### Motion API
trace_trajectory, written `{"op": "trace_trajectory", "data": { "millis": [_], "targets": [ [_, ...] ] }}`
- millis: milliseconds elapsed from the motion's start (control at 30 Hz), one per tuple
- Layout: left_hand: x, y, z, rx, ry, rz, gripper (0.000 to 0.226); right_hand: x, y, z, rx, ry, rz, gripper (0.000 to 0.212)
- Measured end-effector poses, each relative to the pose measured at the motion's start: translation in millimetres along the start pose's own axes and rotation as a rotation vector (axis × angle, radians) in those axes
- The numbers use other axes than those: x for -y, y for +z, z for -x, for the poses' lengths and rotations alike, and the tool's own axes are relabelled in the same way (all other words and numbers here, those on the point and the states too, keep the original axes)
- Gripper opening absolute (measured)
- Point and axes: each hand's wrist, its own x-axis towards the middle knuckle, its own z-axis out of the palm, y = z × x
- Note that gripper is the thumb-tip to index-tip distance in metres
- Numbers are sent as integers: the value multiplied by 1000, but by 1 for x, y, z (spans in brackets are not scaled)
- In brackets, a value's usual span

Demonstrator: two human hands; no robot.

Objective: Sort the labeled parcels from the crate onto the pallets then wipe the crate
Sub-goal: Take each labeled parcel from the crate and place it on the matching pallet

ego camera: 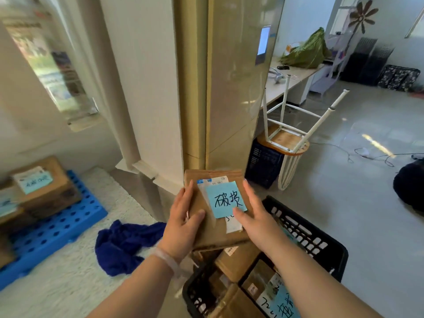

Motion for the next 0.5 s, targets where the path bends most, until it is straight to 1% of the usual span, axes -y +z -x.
{"op": "trace_trajectory", "data": {
  "millis": [133,233,500],
  "targets": [
    [-4,-61,8,-25,-45,-101,61,23,56,-7,82,-47,15,57],
    [-2,-117,17,-88,-41,-175,78,41,109,-12,121,-89,25,58],
    [10,-251,50,-280,-64,-238,75,84,251,-23,228,-148,83,61]
  ]
}}
